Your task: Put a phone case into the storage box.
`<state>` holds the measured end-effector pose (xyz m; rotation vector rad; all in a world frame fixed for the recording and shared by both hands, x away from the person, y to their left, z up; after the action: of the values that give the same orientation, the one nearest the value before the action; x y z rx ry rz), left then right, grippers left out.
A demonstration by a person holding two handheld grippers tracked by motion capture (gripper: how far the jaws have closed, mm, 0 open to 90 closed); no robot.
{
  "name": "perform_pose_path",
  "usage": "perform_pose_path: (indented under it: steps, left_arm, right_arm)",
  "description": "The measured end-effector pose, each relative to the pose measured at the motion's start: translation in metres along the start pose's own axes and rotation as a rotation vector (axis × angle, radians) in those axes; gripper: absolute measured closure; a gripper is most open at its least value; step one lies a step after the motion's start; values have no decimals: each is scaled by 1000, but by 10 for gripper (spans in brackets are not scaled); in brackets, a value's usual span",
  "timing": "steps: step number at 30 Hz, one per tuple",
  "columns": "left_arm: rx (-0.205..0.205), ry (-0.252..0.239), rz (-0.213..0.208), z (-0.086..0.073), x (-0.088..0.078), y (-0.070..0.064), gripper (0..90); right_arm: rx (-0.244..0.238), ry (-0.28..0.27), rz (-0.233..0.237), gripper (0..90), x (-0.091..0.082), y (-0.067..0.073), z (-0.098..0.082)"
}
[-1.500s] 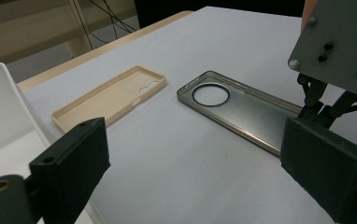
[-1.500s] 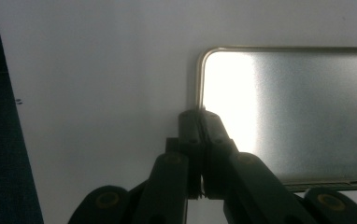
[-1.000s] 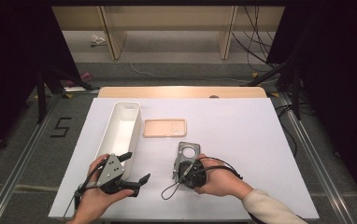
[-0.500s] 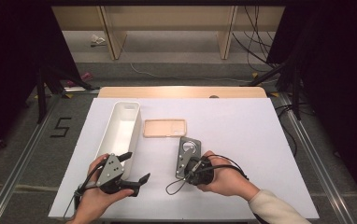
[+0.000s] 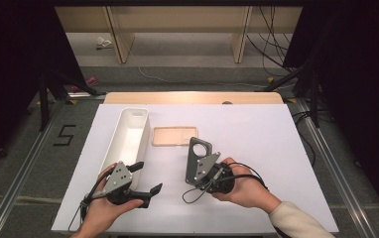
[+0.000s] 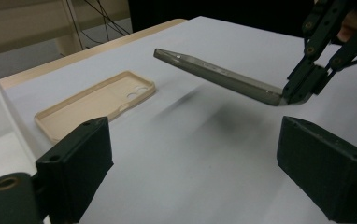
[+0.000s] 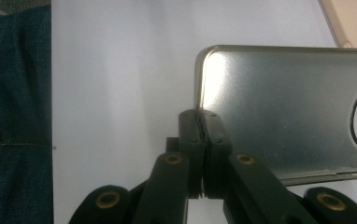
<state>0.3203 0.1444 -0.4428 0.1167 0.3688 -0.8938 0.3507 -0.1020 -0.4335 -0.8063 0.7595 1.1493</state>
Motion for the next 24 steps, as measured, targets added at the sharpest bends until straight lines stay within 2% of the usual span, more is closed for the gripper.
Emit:
perform_pose_path:
  steps: [4, 8, 13, 19, 24]
  left_arm:
    - [-4, 16, -7, 15, 8, -1, 121]
    - [-80, 34, -31, 33, 22, 4, 151]
    - [-79, 92, -17, 53, 46, 12, 165]
    - [-90, 148, -9, 74, 78, 18, 227]
    - [-136, 186, -23, 85, 101, 23, 300]
  right_arm:
    - [3, -3, -4, 891, -1, 1, -1]
    - [5, -20, -13, 891, -2, 3, -1]
    - [10, -37, -17, 891, -6, 4, -4]
    - [4, -45, -18, 891, -9, 7, -5]
    - [3, -52, -23, 891, -11, 7, -5]
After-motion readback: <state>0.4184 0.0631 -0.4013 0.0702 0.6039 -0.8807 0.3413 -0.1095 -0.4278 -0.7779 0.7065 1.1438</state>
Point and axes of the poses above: each handheld gripper's, and its own axes: x roughly forward along the jaws, z roughly out of its top, y roughly to its left, the point moved 3 cm from there along x, roughly forward along the jaws, and after that the axes turned 4 degrees about -z, right-handed, at the moved point
